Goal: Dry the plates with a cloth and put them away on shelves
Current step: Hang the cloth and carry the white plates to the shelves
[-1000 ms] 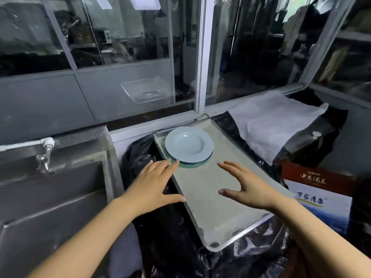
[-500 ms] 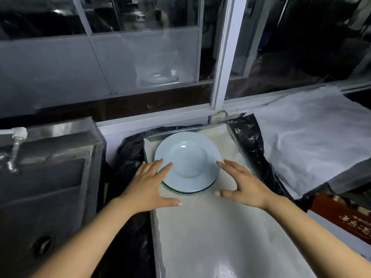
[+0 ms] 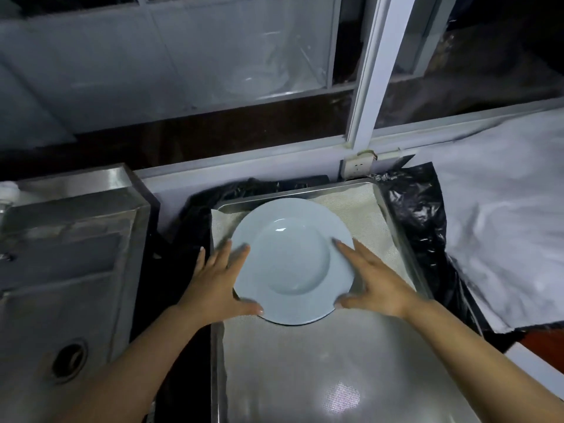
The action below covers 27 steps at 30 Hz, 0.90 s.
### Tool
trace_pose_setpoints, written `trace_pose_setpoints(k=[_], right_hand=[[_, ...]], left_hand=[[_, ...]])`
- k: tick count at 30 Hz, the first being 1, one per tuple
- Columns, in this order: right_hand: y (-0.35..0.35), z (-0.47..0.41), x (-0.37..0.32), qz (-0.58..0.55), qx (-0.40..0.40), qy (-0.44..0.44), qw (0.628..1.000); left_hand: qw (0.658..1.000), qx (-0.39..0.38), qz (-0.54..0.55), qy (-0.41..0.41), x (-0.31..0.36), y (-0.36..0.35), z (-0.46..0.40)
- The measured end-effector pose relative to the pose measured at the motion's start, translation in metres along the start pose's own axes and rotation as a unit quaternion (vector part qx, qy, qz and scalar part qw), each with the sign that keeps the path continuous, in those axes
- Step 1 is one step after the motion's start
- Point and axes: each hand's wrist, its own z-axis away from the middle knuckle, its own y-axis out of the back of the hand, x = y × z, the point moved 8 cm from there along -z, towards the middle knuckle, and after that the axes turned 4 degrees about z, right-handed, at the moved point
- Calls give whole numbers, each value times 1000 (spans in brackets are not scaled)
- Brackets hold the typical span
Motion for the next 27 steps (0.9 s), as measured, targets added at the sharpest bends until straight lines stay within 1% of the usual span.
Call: trace_pose_setpoints(k=[4,7,11,13,19,23,27], right_hand=[[2,-6,-2,1,2,51,999],[1,-5,-3,4,5,65,998],[1,-4,-6,-1,-1,59,998],[1,-6,-7,3,-1,52,999],[2,-5,-5,-31,0,58,998],[9,5,-9,-56,11,60,997],[16,25,-19,-42,23,74,996]], left_hand=[[1000,-6,7,11,-3,-9,-4],[1000,-2,26,17,-6,-11,-6],[1000,-11,27,-10,-7,-16,-6],[1000,-1,26,-18,-6,-15,-6],[997,34,57,-25,3,-12,-5],[996,30,80,-35,5,-12,2],[991,36,122,-50,7,-3,24]])
